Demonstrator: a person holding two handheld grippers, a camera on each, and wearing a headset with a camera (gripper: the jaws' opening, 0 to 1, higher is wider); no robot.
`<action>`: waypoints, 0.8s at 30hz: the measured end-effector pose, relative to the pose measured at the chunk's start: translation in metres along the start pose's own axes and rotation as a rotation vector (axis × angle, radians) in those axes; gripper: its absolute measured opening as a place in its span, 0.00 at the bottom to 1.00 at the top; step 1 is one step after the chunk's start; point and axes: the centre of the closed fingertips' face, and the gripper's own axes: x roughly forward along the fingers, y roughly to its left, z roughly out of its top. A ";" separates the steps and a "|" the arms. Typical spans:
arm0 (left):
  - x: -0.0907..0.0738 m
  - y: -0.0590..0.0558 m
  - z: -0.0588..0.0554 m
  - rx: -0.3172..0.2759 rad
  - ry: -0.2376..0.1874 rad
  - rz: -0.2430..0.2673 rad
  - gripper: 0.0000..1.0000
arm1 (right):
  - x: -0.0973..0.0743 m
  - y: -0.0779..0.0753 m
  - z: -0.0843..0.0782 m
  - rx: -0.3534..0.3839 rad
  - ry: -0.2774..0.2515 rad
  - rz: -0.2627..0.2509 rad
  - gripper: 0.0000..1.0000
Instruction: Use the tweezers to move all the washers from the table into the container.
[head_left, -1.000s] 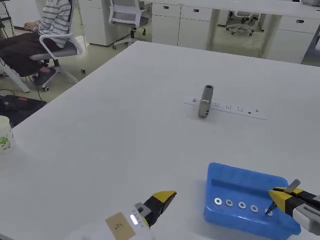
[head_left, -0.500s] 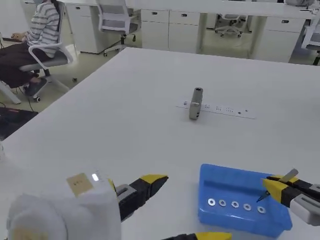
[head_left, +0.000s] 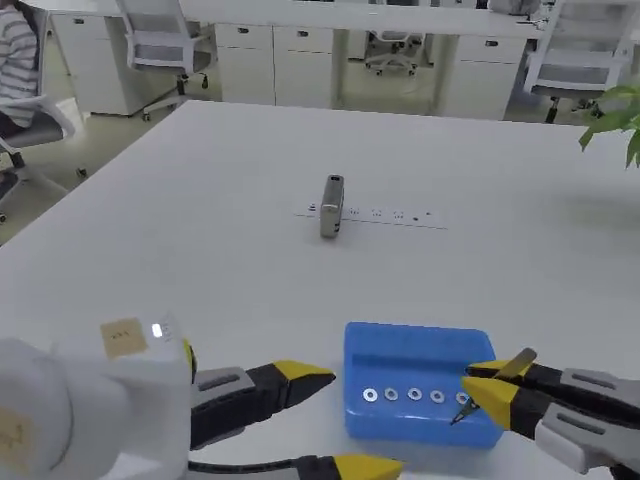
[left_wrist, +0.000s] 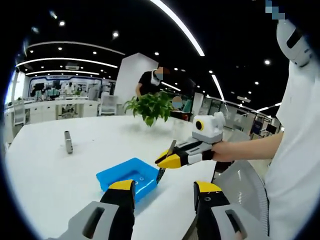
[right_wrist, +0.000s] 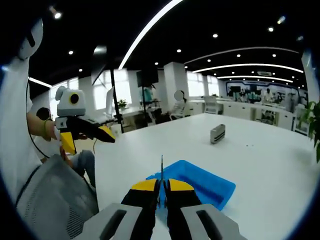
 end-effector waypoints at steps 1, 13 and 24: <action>0.003 -0.003 -0.001 0.006 0.012 -0.020 0.42 | -0.001 0.007 -0.004 0.000 0.016 0.029 0.03; 0.042 -0.038 -0.016 0.077 0.119 -0.251 0.27 | -0.010 0.068 -0.045 -0.067 0.193 0.208 0.03; 0.064 -0.064 -0.028 0.124 0.167 -0.392 0.15 | -0.023 0.081 -0.061 -0.126 0.274 0.226 0.03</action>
